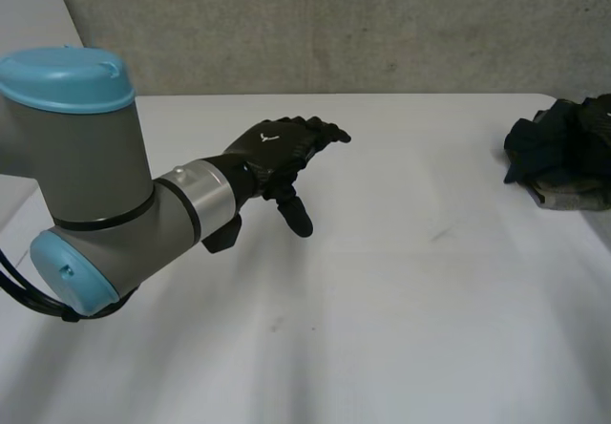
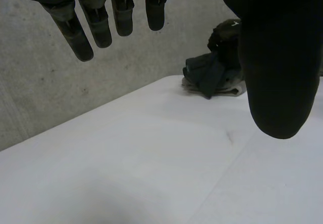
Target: Fold the laundry.
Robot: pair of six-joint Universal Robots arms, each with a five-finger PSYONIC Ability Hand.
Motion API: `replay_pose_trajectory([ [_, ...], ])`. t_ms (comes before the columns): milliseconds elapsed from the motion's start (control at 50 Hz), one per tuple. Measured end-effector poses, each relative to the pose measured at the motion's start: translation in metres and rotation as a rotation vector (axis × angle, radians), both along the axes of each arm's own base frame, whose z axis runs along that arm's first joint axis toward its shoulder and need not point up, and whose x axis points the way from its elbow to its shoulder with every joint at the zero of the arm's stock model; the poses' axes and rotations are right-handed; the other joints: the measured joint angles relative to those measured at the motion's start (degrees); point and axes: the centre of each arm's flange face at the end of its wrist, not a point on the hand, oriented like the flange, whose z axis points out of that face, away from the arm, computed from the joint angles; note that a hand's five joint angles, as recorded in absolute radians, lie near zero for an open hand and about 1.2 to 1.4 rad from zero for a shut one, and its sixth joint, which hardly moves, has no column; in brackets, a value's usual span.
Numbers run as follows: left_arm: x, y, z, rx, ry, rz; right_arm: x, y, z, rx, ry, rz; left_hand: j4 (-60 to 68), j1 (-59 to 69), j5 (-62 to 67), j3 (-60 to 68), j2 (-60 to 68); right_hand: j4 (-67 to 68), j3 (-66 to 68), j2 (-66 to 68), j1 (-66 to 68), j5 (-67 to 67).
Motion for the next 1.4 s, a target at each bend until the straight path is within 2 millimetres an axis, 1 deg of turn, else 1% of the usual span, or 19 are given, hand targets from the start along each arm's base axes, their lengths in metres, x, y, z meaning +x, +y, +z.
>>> replay_pose_trajectory([
  [60,0.0,0.0,-0.001,0.001,-0.001,0.0,-0.006,0.005,0.003,0.009,0.007,0.003,0.0,0.0,0.0,0.0,0.0,0.0,0.0,0.0,0.0,0.0],
  [140,0.0,0.0,0.0,-0.001,0.001,-0.001,-0.012,0.013,0.017,-0.003,0.019,0.004,0.0,0.0,0.0,0.0,0.0,0.0,0.0,0.0,0.0,0.0],
  [280,-0.001,0.001,0.001,-0.001,0.002,-0.002,-0.011,0.016,0.035,-0.035,0.033,0.009,0.0,0.0,0.0,0.0,0.0,0.0,0.0,0.0,0.0,0.0],
  [420,0.0,0.004,-0.003,0.012,-0.004,-0.005,-0.008,0.019,0.031,-0.023,0.051,0.014,0.0,0.0,-0.01,0.0,0.0,0.0,0.0,0.0,0.0,0.0],
  [500,0.0,0.006,-0.007,0.024,-0.01,-0.007,-0.006,0.029,0.015,0.022,0.103,0.015,0.0,0.0,0.0,0.0,0.0,-0.09,-0.05,-0.05,-0.1,-0.09],
  [560,0.0,0.006,-0.007,0.026,-0.011,-0.008,-0.005,0.035,0.009,0.049,0.132,0.015,0.0,0.0,0.0,0.0,0.0,-13.01,-12.43,-13.76,-11.67,-11.92],
  [600,0.0,0.006,-0.007,0.025,-0.011,-0.008,-0.004,0.04,0.006,0.072,0.161,0.015,0.0,0.0,-0.02,0.0,0.0,-34.2,-33.43,-35.86,-31.73,-33.29],
  [660,0.0,0.006,-0.006,0.023,-0.009,-0.007,-0.003,0.047,0.008,0.1,0.208,0.012,0.0,0.0,0.01,0.0,0.0,-53.67,-52.3,-52.55,-43.1,-51.83],
  [800,0.001,0.007,0.0,0.006,-0.002,0.004,0.006,0.06,0.037,0.13,0.273,-0.059,0.0,0.0,0.0,0.0,0.0,-55.49,-54.64,-54.43,-43.63,-53.27],
  [900,0.006,0.007,0.014,-0.029,0.012,0.046,0.039,0.075,0.082,0.101,0.232,-0.149,0.0,0.0,0.0,0.0,0.0,-55.49,-54.64,-54.43,-43.63,-53.27],
  [940,0.007,0.007,0.017,-0.036,0.015,0.054,0.041,0.076,0.085,0.099,0.226,-0.154,0.0,0.0,0.0,0.0,0.0,-55.49,-54.64,-54.43,-43.63,-53.27],
  [1000,0.013,0.007,0.032,-0.079,0.035,0.095,0.072,0.098,0.118,0.074,0.129,-0.193,0.0,0.0,0.0,0.0,0.0,-55.49,-54.64,-54.43,-43.63,-53.27],
  [1100,0.018,0.007,0.049,-0.13,0.063,0.135,0.095,0.115,0.135,0.069,0.046,-0.191,0.0,0.0,0.0,0.0,0.0,-55.49,-54.64,-54.35,-43.62,-53.27],
  [1120,0.022,0.008,0.059,-0.162,0.081,0.162,0.115,0.133,0.15,0.068,-0.03,-0.172,0.0,0.0,0.01,0.0,0.0,-55.49,-54.64,-54.35,-43.62,-53.27],
  [1180,0.032,0.008,0.078,-0.221,0.115,0.222,0.145,0.163,0.165,0.074,-0.127,-0.13,0.0,0.0,0.0,0.0,0.0,-55.49,-54.64,-54.35,-43.63,-53.27],
  [1240,0.044,0.006,0.09,-0.263,0.138,0.286,0.171,0.189,0.169,0.089,-0.185,-0.088,0.0,0.0,0.0,0.0,0.0,-55.49,-54.64,-54.35,-43.63,-53.27],
  [1280,0.045,0.006,0.092,-0.267,0.14,0.294,0.174,0.193,0.169,0.091,-0.191,-0.083,0.0,0.0,0.0,0.0,0.0,-55.49,-54.64,-54.35,-43.63,-53.27],
  [1300,0.056,0.003,0.099,-0.291,0.15,0.35,0.194,0.215,0.167,0.1,-0.22,-0.056,0.0,0.0,0.0,0.0,0.0,-55.49,-54.64,-54.35,-43.63,-53.27],
  [1400,0.075,-0.005,0.098,-0.295,0.138,0.44,0.219,0.251,0.153,0.087,-0.237,-0.053,0.0,0.0,0.0,0.0,0.0,-55.49,-54.64,-54.35,-43.63,-53.27],
])
